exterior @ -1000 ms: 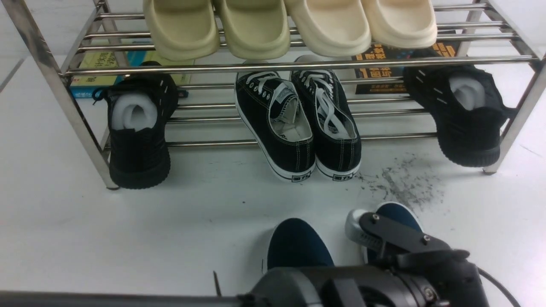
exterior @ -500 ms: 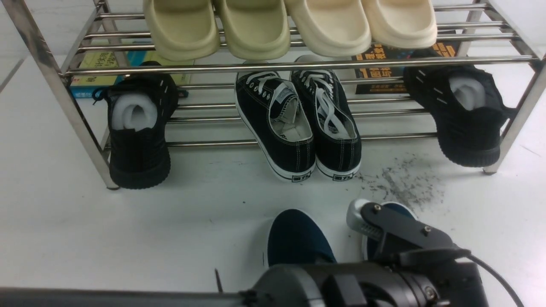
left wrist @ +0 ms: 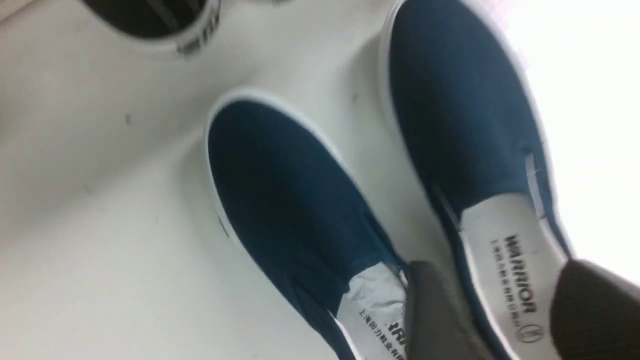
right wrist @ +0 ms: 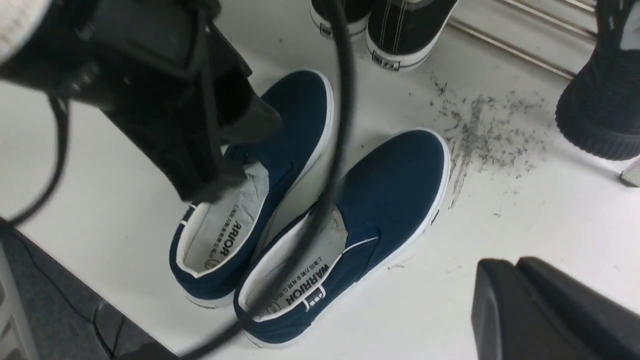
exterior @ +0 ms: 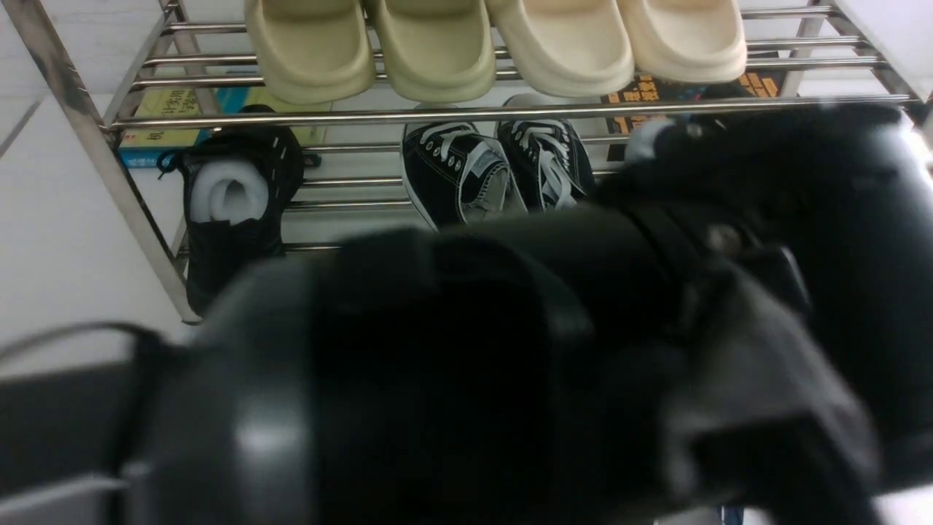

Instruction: Take the shoes off the shelf with your hand on the white table.

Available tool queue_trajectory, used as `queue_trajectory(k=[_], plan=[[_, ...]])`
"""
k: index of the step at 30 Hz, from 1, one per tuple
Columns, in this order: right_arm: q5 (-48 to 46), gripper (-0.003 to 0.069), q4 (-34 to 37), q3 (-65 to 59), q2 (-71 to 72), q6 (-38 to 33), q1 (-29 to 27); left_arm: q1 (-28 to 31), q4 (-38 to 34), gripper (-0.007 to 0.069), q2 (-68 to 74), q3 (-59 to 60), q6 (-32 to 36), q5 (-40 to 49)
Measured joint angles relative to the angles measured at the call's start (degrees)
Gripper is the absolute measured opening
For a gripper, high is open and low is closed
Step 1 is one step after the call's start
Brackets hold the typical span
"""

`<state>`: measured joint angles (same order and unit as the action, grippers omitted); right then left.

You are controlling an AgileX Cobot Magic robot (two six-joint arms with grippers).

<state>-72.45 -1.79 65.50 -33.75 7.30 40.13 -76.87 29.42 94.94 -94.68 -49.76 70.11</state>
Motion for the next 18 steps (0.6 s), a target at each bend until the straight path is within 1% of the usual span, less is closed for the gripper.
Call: queue_trajectory(k=[2, 3, 4, 5, 6, 7, 8, 9, 10, 12, 13, 15, 18], plan=[[0.1, -0.0004, -0.1, -1.0, 3.2, 1.5, 0.0, 0.0, 0.3, 0.0179, -2.4, -0.1, 1.1, 0.4], [0.5, -0.0009, -0.1, -2.1, 4.8, 1.9, 0.0, 0.0, 0.4, 0.0141, -3.2, -0.1, 1.4, 0.6], [2.9, -0.0013, -0.1, -4.4, 6.9, 2.7, 0.0, 0.0, 0.7, 0.0074, -4.6, -0.1, 2.7, 0.6], [8.3, -0.0014, -0.1, -9.6, 9.9, 3.1, 0.0, 0.0, 1.1, 0.0025, -6.2, -0.1, 5.1, 0.6], [9.2, -0.0014, -0.1, -9.6, 10.3, 3.2, 0.0, 0.0, 1.1, 0.0025, -6.4, -0.1, 5.5, 0.6], [14.6, -0.0014, 0.2, -13.6, 12.2, 3.4, 0.0, 0.0, 1.1, 0.0011, -7.5, -0.1, 7.2, 0.6], [24.3, -0.0014, 0.7, -20.8, 14.6, 3.6, 0.0, 0.0, 1.2, 0.0005, -9.1, -0.1, 9.2, 0.6], [30.3, -0.0014, 1.0, -25.4, 15.7, 3.6, 0.0, 0.0, 1.3, 0.0004, -10.1, -0.1, 9.8, 0.6], [31.5, -0.0014, 1.1, -27.2, 16.1, 3.6, 0.0, 0.0, 1.4, 0.0004, -10.3, -0.1, 9.8, 0.6], [45.9, -0.0014, 1.2, -37.1, 17.3, 3.6, 0.0, 0.1, 1.7, 0.0004, -12.6, -0.1, 10.3, 0.6], [48.4, -0.0014, 1.2, -38.9, 17.4, 3.6, 0.0, 0.1, 1.8, 0.0004, -13.2, -0.1, 10.3, 0.6], [57.6, -0.0013, 1.1, -44.7, 17.5, 3.6, 0.0, 0.1, 2.0, 0.0004, -14.0, -0.1, 10.4, 0.6], [63.1, -0.0013, 0.9, -47.5, 17.7, 3.6, 0.0, 0.1, 2.6, 0.0004, -14.2, -0.1, 10.4, 0.6]])
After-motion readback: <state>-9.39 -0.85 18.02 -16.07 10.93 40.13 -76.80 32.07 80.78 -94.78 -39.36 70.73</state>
